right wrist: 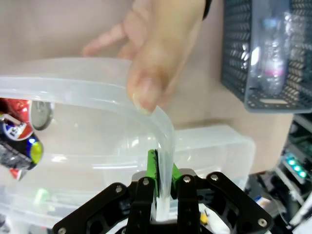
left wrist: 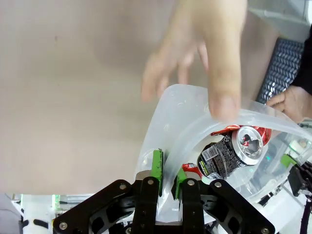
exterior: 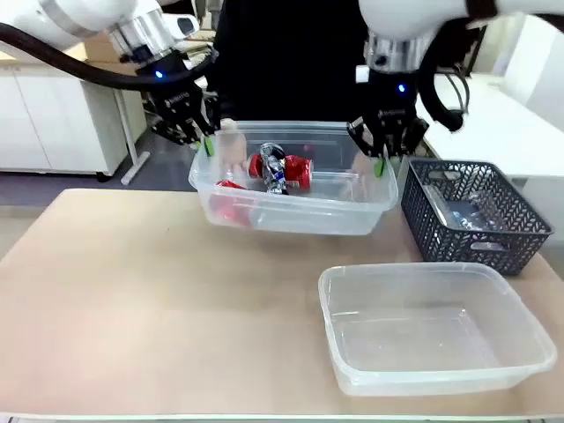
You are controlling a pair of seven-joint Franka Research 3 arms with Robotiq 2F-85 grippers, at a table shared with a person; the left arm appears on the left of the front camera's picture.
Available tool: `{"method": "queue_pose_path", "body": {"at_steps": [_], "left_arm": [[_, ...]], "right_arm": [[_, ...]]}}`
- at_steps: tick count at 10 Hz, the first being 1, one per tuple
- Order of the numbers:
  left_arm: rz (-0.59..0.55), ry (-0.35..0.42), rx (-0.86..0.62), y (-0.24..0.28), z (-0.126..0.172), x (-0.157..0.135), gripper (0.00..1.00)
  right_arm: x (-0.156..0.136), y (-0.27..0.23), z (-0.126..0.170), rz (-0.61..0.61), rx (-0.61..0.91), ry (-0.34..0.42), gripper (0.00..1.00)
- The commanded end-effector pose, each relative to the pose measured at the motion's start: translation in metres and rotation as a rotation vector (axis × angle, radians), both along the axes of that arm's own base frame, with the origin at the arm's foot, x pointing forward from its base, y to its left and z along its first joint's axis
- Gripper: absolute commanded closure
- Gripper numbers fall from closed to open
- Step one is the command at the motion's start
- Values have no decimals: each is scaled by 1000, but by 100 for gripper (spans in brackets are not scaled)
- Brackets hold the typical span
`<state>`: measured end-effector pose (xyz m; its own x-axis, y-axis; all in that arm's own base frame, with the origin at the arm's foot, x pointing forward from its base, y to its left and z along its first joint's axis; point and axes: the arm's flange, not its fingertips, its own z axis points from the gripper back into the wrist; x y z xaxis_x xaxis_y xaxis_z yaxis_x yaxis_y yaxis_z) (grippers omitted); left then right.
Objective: Sort the waste into each basket.
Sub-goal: Offer the picked Organizing box to the human, then release the Organizing box you were holding.
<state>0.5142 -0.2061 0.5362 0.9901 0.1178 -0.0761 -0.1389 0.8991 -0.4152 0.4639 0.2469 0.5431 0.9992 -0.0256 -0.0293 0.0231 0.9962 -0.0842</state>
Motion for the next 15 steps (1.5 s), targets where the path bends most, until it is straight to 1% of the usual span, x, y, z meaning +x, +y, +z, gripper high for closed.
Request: {"method": "queue_pose_path", "body": {"at_steps": [1, 2, 3, 11, 12, 13, 14, 15], "left_arm": [[76, 12, -41, -23, 4, 12, 92], [58, 55, -38, -25, -2, 13, 92], [7, 9, 0, -3, -7, 7, 92], [7, 9, 0, -3, -7, 7, 92], [-13, 26, 10, -3, -12, 8, 92], [-36, 32, -7, -3, -11, 5, 35], [-23, 6, -11, -1, -6, 0, 35], [-13, -9, -7, 2, 0, -6, 0]], "right_arm": [[0, 11, 0, 25, 30, 56, 94], [-2, 10, -6, 29, 51, 68, 94], [9, -3, -3, -8, 3, 14, 94], [9, -3, -3, -8, 3, 14, 94], [11, -6, -4, -10, 4, 20, 94], [1, -14, 9, -34, 45, -77, 47], [-12, -20, 20, -21, 94, -156, 39], [-25, -25, 29, -4, 138, -204, 0]]}}
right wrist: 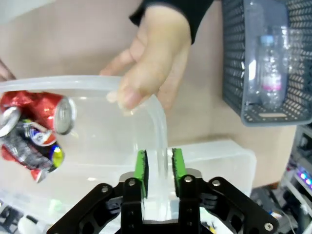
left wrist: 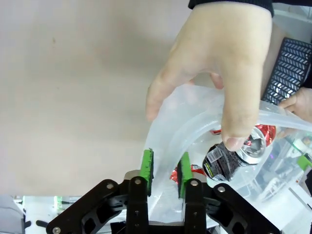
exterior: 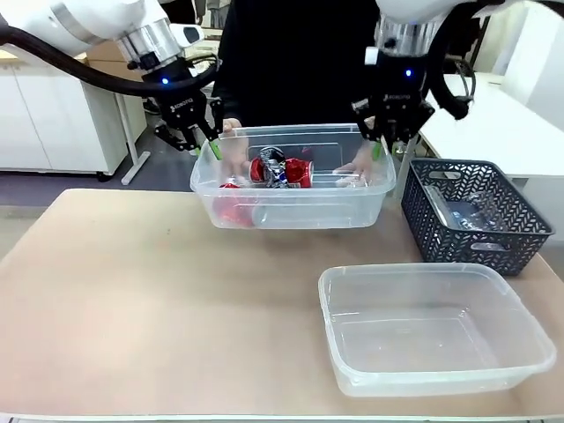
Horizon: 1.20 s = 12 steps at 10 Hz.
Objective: Sort the waste into each basket.
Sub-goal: Release the Organizing box you were holding.
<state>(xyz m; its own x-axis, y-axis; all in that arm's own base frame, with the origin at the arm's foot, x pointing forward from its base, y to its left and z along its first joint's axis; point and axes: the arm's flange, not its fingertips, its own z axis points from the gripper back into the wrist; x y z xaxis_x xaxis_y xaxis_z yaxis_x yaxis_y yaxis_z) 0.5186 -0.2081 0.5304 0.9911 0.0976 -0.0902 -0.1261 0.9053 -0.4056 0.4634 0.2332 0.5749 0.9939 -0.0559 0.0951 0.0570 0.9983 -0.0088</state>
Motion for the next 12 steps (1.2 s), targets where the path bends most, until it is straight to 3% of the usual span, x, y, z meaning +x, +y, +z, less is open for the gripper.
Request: {"method": "queue_pose_path", "body": {"at_steps": [1, 2, 3, 5, 8, 12], "left_arm": [[24, -61, -16, 9, 13, -21, 33], [42, -107, -23, 17, 22, -37, 0], [52, -151, -33, 24, 28, -52, 0], [10, -202, -43, 31, 34, -85, 0], [-118, -191, -59, 34, 27, -102, 0], [-55, -197, -21, 27, 36, -102, 0]], "right_arm": [[-39, -16, 7, 39, 94, -116, 0], [-55, -24, 17, 49, 129, -163, 0], [-68, -32, 25, 64, 170, -189, 14], [-92, -49, 33, 80, 221, -205, 0], [-104, -65, 23, 51, 250, -219, 0], [-105, -59, 35, 33, 211, -209, 0]]}}
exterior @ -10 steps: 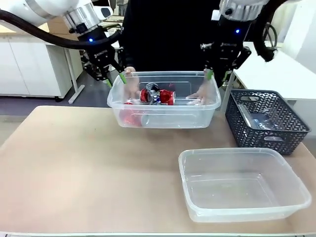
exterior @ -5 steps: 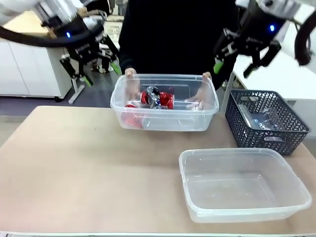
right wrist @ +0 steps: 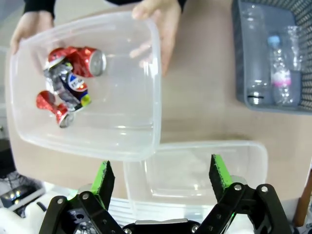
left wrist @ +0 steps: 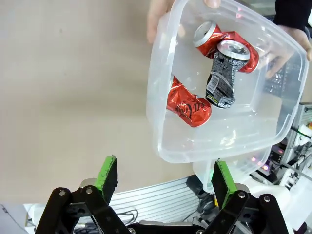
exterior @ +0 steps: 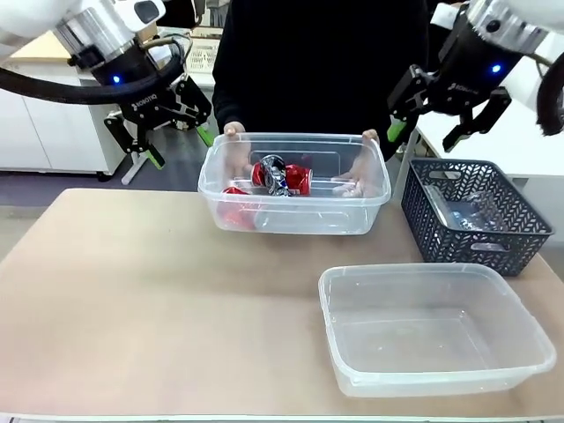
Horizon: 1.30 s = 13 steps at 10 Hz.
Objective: Sort the waste into each basket.
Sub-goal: Pick up the Organizing box on the right side of the table and lift it.
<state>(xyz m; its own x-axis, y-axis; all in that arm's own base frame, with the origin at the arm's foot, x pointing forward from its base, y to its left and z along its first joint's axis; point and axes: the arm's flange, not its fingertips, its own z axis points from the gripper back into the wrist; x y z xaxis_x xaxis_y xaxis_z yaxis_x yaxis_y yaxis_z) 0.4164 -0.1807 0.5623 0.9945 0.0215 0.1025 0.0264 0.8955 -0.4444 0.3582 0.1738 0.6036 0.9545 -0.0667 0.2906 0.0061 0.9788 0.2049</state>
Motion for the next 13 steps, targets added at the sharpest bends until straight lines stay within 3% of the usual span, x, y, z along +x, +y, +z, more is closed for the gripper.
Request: {"method": "queue_pose_path", "body": {"at_steps": [1, 5, 7, 8, 11, 12, 13], "left_arm": [[22, -1, 9, 0, 4, 0, 0], [5, -2, -2, 0, 2, 0, 0], [35, 20, -91, -21, 34, -45, 0], [88, 64, -173, -41, 39, -67, 0], [-34, 238, -119, -131, 5, -101, 0], [-84, 284, -78, -170, -18, -106, 0], [-95, 326, -44, -200, -41, -112, 0]], "right_arm": [[0, 0, 6, 4, 3, 3, 0], [0, 1, 2, 1, 1, -4, 0], [-84, -33, 54, 164, -60, 31, 0], [-122, -57, 59, 189, -117, 44, 0], [-181, -131, 38, 165, -191, 28, 0], [-190, -155, 18, 193, -204, 44, 0], [-189, -169, 0, 105, -166, 42, 0]]}}
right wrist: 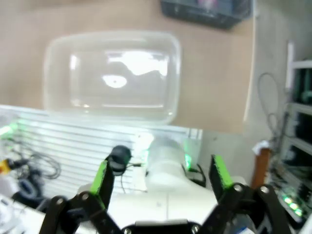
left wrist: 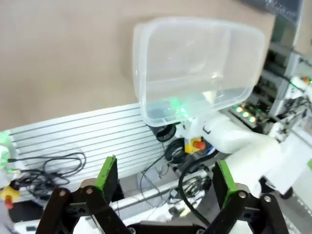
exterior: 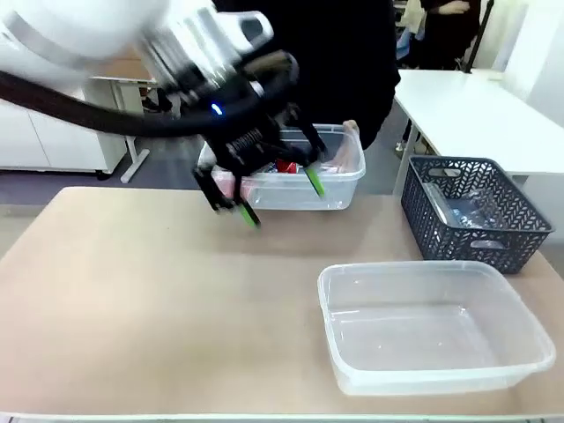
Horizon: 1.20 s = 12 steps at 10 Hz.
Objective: Sort the waste into each basket.
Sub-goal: Pick up the Organizing box on the right side of the table and lift it.
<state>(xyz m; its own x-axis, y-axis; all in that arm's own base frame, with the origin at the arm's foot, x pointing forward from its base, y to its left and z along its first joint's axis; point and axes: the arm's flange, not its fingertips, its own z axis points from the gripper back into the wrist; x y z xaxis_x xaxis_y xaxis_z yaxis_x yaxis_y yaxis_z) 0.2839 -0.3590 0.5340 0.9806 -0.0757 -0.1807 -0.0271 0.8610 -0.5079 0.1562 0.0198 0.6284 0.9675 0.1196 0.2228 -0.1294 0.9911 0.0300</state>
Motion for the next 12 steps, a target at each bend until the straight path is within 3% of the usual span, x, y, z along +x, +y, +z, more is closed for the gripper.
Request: {"method": "queue_pose_path", "body": {"at_steps": [1, 2, 3, 4, 5, 8, 12], "left_arm": [[-82, 66, 113, -27, -17, 24, 0], [0, 0, 0, 0, 0, 0, 0], [0, 0, 0, 0, 0, 0, 0], [0, 0, 0, 0, 0, 0, 0], [-37, 39, 26, -21, -21, 8, 0], [83, -30, 176, -64, -88, 5, 0], [132, 6, 352, -92, -169, 6, 0]], "right_arm": [[2, 21, 19, 24, -4, -2, 0], [2, 21, 19, 24, -4, -2, 0], [2, 21, 19, 24, -4, -2, 0], [-1, 5, 0, 6, -3, -4, 0], [28, 5, -32, 16, 28, 53, 0], [72, -11, -143, -76, 68, 231, 0], [87, -13, -236, -143, 52, 278, 0]]}}
